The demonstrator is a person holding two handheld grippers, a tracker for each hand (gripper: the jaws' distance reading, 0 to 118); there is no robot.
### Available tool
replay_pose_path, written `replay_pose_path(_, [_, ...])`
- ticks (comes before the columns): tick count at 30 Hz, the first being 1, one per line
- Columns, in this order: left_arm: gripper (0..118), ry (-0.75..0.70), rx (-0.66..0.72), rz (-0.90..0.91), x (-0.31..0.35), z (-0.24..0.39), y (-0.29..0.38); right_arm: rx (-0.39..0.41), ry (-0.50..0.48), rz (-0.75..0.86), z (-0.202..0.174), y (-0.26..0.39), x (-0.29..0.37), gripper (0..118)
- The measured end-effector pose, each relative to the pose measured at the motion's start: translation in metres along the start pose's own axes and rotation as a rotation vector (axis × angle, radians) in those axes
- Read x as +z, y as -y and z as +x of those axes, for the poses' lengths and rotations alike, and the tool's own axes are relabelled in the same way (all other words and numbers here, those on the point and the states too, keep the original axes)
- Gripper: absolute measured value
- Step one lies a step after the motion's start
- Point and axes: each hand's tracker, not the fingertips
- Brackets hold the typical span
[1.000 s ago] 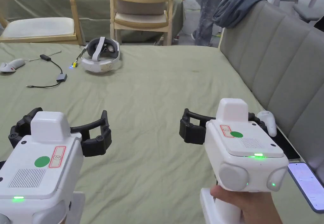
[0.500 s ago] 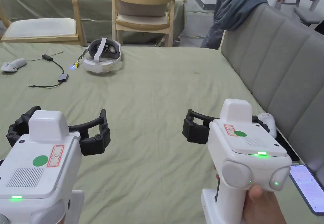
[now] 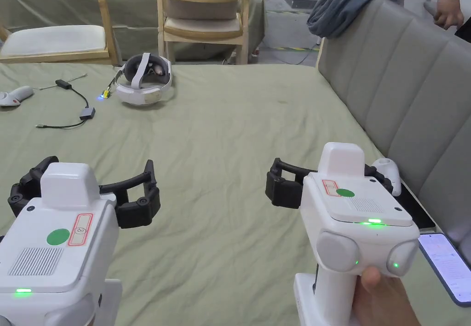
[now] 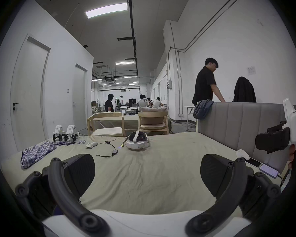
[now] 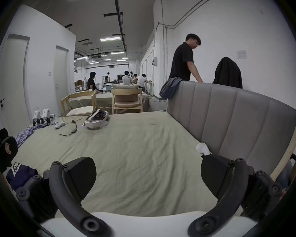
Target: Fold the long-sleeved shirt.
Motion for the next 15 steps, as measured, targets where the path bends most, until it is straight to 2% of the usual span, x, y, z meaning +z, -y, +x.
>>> replay_pose_path(3, [111,0.000,0.001,-0.005,-0.0012,0.0000,0.0003,-0.014,-0.030,-0.006,0.0015,0.0004,-0.0009,118])
replay_pose_path(15, [111,-0.001,0.017,-0.005,-0.0011,0.0018,-0.0003,0.001,-0.026,-0.003,0.0013,-0.0001,0.0003,118])
